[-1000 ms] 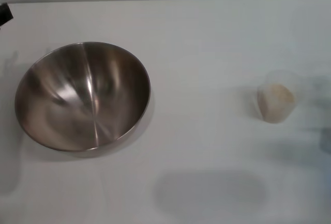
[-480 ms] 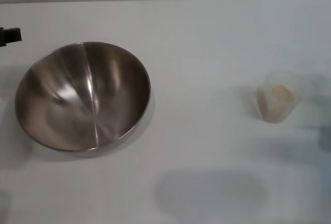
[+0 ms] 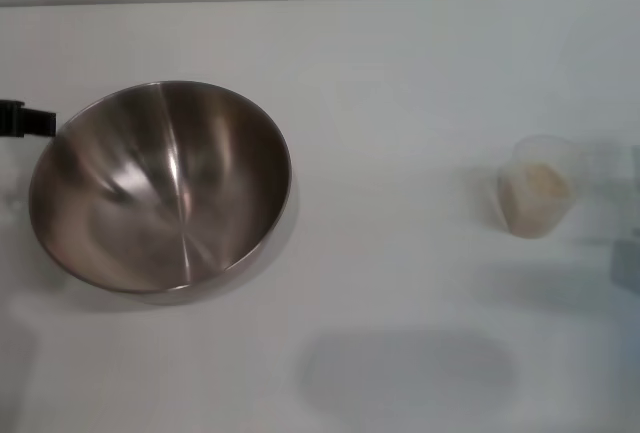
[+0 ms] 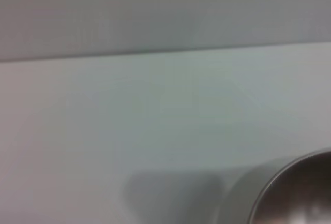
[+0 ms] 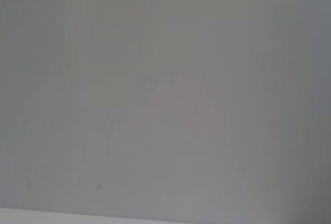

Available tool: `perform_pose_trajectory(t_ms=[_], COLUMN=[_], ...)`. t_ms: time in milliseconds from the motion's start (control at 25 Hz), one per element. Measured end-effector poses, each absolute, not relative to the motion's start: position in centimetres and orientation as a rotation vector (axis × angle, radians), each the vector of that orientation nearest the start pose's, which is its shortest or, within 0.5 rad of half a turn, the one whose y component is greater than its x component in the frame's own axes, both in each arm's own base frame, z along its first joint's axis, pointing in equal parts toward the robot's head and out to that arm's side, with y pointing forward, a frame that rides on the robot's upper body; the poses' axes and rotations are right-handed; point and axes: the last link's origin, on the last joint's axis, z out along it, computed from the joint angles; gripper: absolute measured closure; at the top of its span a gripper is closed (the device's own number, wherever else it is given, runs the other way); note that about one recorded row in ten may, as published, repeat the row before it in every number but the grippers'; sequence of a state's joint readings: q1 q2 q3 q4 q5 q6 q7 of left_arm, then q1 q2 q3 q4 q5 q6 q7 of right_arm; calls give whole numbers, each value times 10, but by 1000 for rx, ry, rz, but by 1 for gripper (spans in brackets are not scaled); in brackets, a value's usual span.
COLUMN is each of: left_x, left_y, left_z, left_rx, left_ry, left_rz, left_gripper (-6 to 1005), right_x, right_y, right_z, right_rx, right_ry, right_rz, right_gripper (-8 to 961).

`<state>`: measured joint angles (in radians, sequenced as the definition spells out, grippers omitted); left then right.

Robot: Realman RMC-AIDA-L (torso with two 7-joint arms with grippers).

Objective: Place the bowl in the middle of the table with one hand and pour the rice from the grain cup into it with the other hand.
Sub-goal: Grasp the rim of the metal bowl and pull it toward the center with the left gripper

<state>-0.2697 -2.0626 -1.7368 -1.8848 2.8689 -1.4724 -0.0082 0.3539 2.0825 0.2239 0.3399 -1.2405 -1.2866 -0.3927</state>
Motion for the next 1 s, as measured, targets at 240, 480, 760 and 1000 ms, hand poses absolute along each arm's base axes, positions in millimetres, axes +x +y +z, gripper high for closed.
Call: perform_pose_trajectory(t_ms=[240,480,760,1000], left_x=[-209,-214,-216,-221], left_y=[330,338,343,345], left_z=[85,70,65,62], left_rx=[-1854,-1898,-1913,-1908], left_ry=[-1298,-1347,-1358,-1371], left_rz=[221,278,292,319], left_gripper=[184,186,185,185], right_x=[362,363,363,362], right_y=[280,280,281,283], right_z=[-16,-15,-13,-13], right_rx=[-1307,-1305,-1304,-1303], right_ry=[531,526,520,516], right_rz=[330,330,328,330], right_gripper=[312,312,313,312])
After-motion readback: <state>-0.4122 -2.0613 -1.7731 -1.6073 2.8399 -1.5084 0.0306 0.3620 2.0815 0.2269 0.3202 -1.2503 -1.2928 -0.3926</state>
